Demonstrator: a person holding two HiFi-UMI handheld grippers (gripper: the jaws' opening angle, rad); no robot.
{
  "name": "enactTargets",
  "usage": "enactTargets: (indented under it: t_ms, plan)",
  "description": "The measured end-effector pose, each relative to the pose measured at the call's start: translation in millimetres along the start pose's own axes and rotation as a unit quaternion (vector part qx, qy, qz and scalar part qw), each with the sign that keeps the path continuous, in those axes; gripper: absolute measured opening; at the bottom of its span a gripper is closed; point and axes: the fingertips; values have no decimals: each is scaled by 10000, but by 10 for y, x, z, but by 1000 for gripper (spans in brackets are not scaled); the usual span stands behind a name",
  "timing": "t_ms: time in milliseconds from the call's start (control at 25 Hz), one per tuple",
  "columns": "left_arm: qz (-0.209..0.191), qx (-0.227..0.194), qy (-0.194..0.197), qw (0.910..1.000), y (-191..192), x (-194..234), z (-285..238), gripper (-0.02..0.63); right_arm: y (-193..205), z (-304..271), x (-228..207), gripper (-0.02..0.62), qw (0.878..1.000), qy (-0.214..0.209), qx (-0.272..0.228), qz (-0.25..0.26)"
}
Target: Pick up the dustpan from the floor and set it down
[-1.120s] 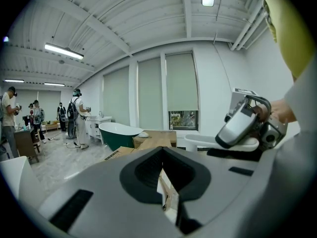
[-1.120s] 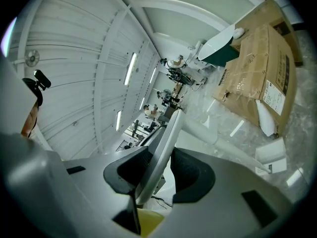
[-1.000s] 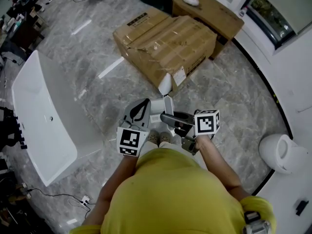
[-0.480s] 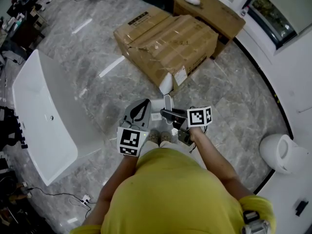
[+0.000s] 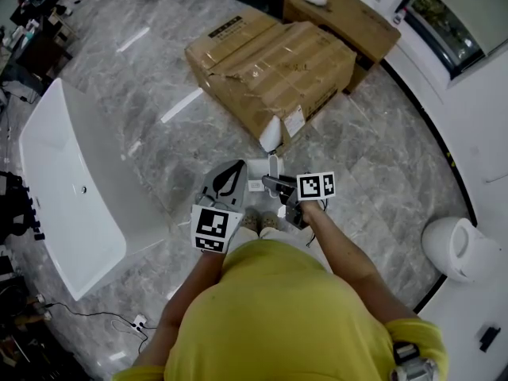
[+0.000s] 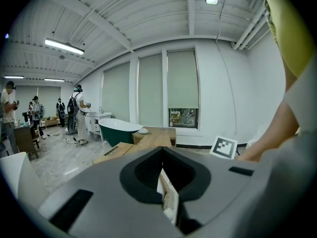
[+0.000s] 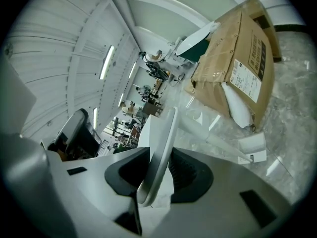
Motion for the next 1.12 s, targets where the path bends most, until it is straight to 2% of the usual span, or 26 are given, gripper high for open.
enactTargets:
  t_ms: [240, 600, 680, 920, 1040, 1120]
  plan:
    - [-26, 44, -21, 10000, 30, 12, 11, 2, 48, -22, -81, 124, 9995, -147, -197, -185]
    - [-17, 16, 23, 10000, 29, 4, -15, 0, 143, 76, -150, 123, 9994, 261, 88, -211]
    - [-20, 10, 69, 10000, 26, -16, -30, 2, 154, 125, -191, 128, 9985, 488, 156, -197]
    - [-51, -35, 267, 9996, 10, -107, -89, 2, 169, 287, -235, 277, 9912, 1248, 435, 108]
    - [-67, -56, 370, 9993, -24, -152, -130, 2, -6, 456, -196, 284, 9816, 1800, 186, 604]
    - [-101, -72, 423, 9990, -42, -186, -168, 0, -180, 599, -138, 256, 9701, 2177, -83, 1073]
Point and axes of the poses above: the fingertips, and each gripper's own axes: z backward along the fingers, x to its left, y out of its underside, and after that the axes turned 9 degrees about z, right-handed
